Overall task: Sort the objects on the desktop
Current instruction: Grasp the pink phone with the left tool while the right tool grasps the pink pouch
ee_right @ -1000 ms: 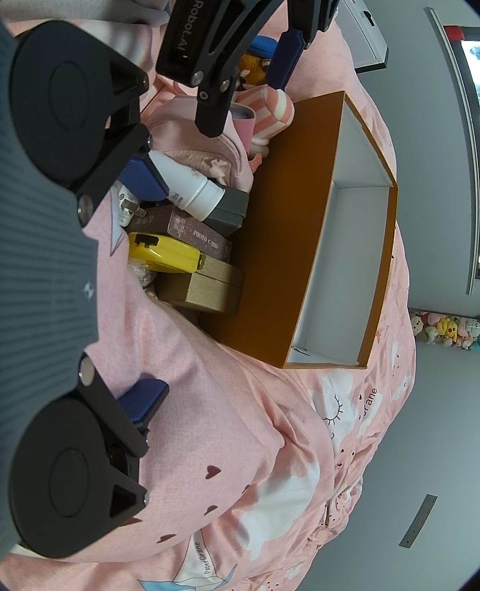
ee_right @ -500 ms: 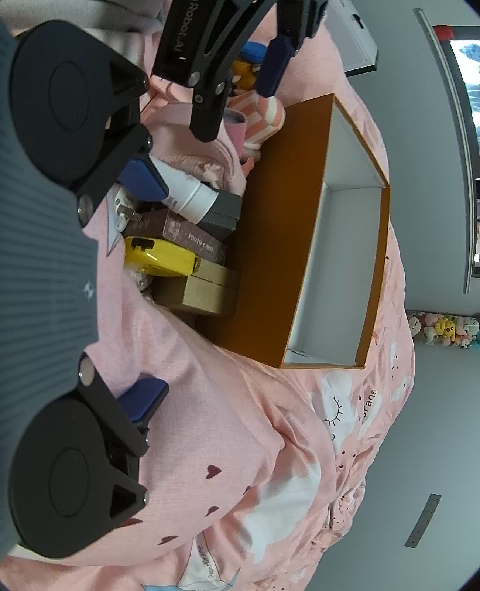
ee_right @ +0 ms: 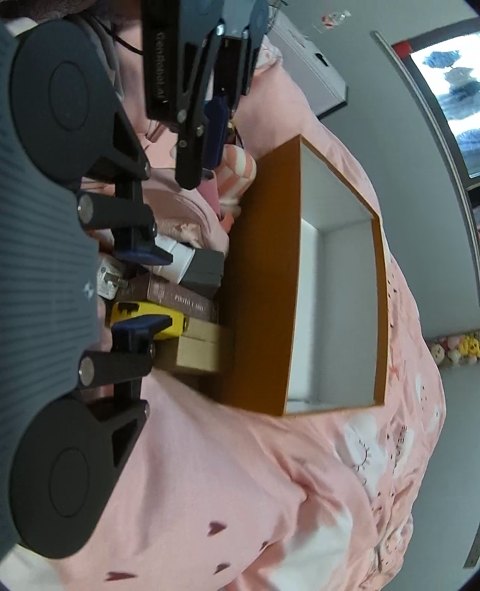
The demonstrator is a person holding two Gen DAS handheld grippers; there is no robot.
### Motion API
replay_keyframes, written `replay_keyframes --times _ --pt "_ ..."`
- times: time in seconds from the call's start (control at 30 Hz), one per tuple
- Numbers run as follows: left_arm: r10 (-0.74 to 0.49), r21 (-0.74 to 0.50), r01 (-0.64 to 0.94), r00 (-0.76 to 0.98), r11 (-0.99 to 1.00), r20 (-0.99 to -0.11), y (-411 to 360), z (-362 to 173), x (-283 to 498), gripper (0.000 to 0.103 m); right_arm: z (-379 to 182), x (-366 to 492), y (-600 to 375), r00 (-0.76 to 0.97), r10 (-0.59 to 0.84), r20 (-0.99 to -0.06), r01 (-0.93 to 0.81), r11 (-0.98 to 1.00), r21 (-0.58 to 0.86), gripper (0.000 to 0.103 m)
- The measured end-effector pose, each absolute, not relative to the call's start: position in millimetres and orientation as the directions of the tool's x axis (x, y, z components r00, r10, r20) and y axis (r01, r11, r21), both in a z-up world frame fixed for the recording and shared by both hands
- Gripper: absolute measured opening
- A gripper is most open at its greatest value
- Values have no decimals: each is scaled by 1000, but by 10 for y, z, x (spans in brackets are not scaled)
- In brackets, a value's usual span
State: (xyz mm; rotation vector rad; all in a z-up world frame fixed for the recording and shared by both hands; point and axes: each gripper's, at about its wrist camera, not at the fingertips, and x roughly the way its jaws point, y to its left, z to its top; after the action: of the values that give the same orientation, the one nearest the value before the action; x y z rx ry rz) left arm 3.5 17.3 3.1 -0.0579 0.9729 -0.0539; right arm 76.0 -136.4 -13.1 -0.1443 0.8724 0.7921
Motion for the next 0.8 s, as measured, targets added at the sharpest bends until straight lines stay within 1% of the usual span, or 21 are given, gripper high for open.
replay_keyframes --times 0.03,0.1,0.2,0.33,0.37,0.43,0.5,0.6,0.73,0.8 --pt "-80 -90 10 560 996 -824 213 38 39 26 -132 761 -1329 383 559 -735 -678 711 188 23" --pt "-88 -114 -13 557 993 -826 290 46 52 26 -132 783 -1285 365 567 -738 -681 703 204 23" --pt "-80 -134 -58 549 989 -832 416 62 73 27 -112 846 -1247 319 598 -736 -676 687 265 25" --pt "-101 -182 -100 541 978 -835 583 56 84 31 -45 848 -1070 255 638 -727 -701 639 315 26" --pt "-115 -206 -114 535 972 -837 625 38 91 31 -37 843 -1007 241 643 -727 -710 628 320 27" --pt "-147 -259 -144 528 955 -837 710 -2 113 34 -33 831 -882 202 651 -732 -719 606 340 33" --pt "-168 -300 -174 528 938 -832 791 -34 135 34 -59 836 -762 172 648 -742 -722 596 353 33" --pt "-179 -323 -198 523 926 -834 863 -79 147 34 -108 870 -620 166 623 -764 -716 609 341 34" --pt "-195 -352 -228 513 908 -836 941 -153 182 34 -203 968 -530 138 605 -784 -695 624 359 37" --pt "-216 -378 -240 509 894 -833 982 -177 210 34 -240 1011 -535 126 604 -787 -683 628 373 36"
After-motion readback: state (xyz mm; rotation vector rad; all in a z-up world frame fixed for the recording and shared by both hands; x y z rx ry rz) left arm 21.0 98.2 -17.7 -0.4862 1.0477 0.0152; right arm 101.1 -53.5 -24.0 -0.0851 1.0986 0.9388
